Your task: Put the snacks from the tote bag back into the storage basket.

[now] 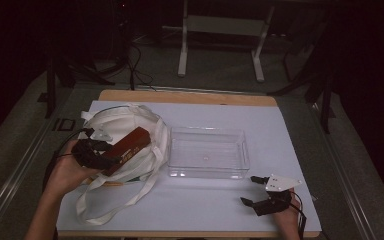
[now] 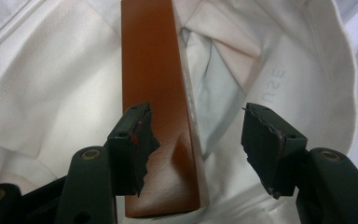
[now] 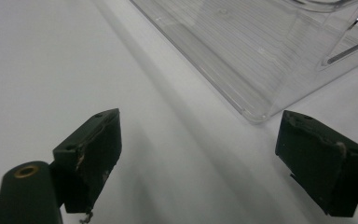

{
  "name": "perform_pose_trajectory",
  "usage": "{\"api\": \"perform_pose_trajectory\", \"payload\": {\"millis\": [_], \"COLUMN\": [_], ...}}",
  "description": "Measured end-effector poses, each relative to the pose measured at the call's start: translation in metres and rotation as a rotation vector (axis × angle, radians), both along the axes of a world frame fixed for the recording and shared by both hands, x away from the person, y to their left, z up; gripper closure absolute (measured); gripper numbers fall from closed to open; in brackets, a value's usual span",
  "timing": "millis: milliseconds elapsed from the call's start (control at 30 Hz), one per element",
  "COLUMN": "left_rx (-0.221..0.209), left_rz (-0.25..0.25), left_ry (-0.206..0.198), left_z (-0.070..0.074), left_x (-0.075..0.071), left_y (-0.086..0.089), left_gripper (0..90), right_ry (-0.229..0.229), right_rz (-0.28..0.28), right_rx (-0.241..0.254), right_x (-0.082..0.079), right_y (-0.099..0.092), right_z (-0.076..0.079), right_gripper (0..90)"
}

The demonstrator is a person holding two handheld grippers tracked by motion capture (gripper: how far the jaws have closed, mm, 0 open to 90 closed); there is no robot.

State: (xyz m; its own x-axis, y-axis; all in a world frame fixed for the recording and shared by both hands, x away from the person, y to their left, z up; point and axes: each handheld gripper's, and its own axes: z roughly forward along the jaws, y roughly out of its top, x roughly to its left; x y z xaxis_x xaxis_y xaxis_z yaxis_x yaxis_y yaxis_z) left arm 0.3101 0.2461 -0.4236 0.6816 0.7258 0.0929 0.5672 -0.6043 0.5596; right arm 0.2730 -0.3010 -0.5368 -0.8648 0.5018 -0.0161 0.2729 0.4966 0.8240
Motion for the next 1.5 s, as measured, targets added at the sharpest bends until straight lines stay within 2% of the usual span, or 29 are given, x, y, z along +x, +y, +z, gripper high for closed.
{"api": "perform_pose_trajectory", "payload": {"millis": [600, 867, 1233, 1500], "left_rx": [0.007, 0.024, 0.047, 0.051], "left_rz": [0.032, 0.046, 0.069, 0.084], "left_ry": [0.040, 0.064, 0.077, 0.114], "left_z": [-0.004, -0.006, -0.007, -0.010], "left_x": [0.010, 0.014, 0.018, 0.022], "left_y": [0.009, 0.010, 0.011, 0.011], "left_gripper": [43.6, 43.7, 39.9, 35.9], "right_ry": [0.000, 0.000, 0.000, 0.000], "right_rz": [0.000, 0.000, 0.001, 0.001], "right_rx": [-0.001, -0.002, -0.002, -0.002], "right_x": [0.000, 0.000, 0.000, 0.000], "right_y": [0.000, 0.000, 0.000, 0.000], "right_z": [0.000, 0.000, 0.000, 0.000], "right_gripper": [14.4, 14.4, 14.4, 14.4]}}
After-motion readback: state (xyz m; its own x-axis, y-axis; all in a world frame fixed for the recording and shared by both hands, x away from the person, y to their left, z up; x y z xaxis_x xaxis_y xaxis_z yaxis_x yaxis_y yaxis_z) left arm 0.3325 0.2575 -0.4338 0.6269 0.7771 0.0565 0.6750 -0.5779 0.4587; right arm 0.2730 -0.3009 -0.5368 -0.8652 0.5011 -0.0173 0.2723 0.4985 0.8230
